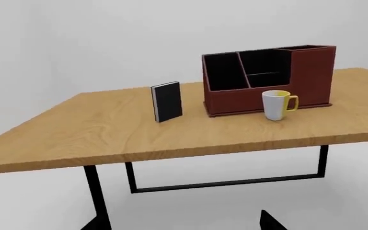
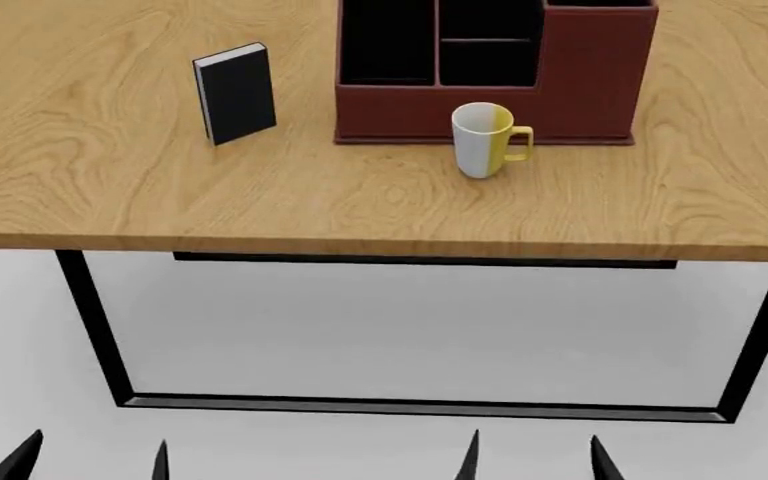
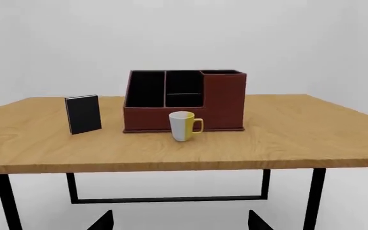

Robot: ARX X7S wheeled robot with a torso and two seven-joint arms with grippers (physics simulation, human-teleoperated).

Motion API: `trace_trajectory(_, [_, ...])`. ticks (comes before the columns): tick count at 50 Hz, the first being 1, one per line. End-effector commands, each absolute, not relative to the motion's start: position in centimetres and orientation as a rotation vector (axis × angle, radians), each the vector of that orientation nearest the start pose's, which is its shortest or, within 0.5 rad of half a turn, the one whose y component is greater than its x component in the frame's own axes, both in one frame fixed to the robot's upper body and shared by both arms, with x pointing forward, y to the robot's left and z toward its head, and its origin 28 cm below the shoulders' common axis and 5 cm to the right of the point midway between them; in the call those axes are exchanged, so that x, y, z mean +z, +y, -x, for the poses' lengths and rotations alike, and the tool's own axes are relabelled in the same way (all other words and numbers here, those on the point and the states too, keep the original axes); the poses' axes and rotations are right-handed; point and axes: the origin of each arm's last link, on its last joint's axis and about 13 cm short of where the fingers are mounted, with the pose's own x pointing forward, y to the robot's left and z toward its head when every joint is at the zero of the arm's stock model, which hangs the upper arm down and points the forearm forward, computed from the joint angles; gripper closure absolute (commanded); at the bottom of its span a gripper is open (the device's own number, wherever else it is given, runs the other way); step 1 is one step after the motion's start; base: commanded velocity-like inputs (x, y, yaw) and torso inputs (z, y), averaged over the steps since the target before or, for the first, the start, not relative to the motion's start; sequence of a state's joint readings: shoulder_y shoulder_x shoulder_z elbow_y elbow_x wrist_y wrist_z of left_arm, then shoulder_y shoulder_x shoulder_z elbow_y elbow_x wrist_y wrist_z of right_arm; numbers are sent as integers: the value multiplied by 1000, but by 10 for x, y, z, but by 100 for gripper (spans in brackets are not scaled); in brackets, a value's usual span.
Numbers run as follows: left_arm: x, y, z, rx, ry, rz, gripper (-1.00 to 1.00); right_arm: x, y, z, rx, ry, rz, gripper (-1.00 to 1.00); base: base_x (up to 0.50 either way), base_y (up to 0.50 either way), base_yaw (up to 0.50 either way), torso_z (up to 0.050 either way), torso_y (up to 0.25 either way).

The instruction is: Pick up the book and place it in the back compartment of the caddy.

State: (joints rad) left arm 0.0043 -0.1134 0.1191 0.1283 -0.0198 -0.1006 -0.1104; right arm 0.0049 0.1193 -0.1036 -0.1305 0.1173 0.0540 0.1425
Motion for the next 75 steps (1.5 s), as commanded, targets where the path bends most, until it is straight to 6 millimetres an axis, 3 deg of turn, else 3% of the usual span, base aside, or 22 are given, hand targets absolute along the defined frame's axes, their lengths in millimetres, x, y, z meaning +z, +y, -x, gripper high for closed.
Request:
trace_trajectory(1, [48,210,-213,-72,-25,-137,-100,81,-113,-211,-80,-186,10,-100,0,0,0,0,0])
trace_trajectory(23, [101,232,-227,-133,-100,-113,-100,160,-140,-195,-194,-379,73,-100,0,0,0,0,0])
trace_trajectory(30, [121,243,-238,-127,-109,-123,-100,196,-151,-183,-251,-487,85,-100,0,0,0,0,0])
trace_trajectory(39, [136,253,-251,-99,-102,-150,-100,227,-160,-170,-301,-583,97,-100,0,0,0,0,0])
trace_trajectory(50, [174,272,-259,-73,-105,-160,-100,258,-167,-148,-356,-658,122,-100,0,0,0,0,0])
trace_trajectory(64, [203,288,-268,-27,-108,-159,-100,271,-166,-140,-366,-688,139,-100,0,0,0,0,0])
trace_trajectory(75, [203,287,-268,-27,-110,-176,-100,273,-165,-142,-348,-686,140,-100,0,0,0,0,0])
